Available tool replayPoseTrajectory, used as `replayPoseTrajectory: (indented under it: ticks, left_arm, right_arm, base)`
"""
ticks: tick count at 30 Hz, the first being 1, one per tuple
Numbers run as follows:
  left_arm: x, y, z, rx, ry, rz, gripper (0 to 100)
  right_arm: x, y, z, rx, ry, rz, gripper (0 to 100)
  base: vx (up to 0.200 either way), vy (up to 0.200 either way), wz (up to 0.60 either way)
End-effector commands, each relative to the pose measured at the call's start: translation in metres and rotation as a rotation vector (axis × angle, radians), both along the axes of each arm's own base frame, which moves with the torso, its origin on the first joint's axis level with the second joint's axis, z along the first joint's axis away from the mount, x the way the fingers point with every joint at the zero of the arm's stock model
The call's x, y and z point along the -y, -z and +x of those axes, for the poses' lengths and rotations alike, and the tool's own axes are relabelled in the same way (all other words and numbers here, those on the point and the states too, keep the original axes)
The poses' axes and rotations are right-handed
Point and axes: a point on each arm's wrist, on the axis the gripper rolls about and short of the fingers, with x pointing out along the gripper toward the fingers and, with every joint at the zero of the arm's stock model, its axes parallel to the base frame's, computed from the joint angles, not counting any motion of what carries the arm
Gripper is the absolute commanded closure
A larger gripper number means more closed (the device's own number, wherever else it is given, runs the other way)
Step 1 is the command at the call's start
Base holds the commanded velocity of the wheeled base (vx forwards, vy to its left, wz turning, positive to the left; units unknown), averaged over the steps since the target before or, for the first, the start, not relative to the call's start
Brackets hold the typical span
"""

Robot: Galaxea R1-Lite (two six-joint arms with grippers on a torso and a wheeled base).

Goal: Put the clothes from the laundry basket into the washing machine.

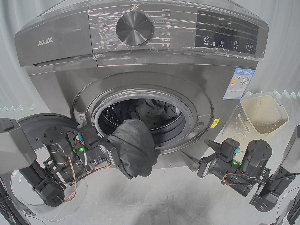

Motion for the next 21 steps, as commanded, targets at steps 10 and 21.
replayPoseTrajectory:
  ticks: [10,21]
  left_arm:
    - [0.041,0.039,0.023,-0.065,0.05,0.038,100]
    - [0.069,0.056,0.089,0.026,0.003,-0.034,100]
  right_arm:
    - [-0.004,0.005,-0.013,-0.031,-0.041,-0.006,0]
    - [-0.003,0.002,-0.012,-0.022,-0.035,0.0,0]
  base:
    - [0.0,0.0,0.0]
    - [0.0,0.0,0.0]
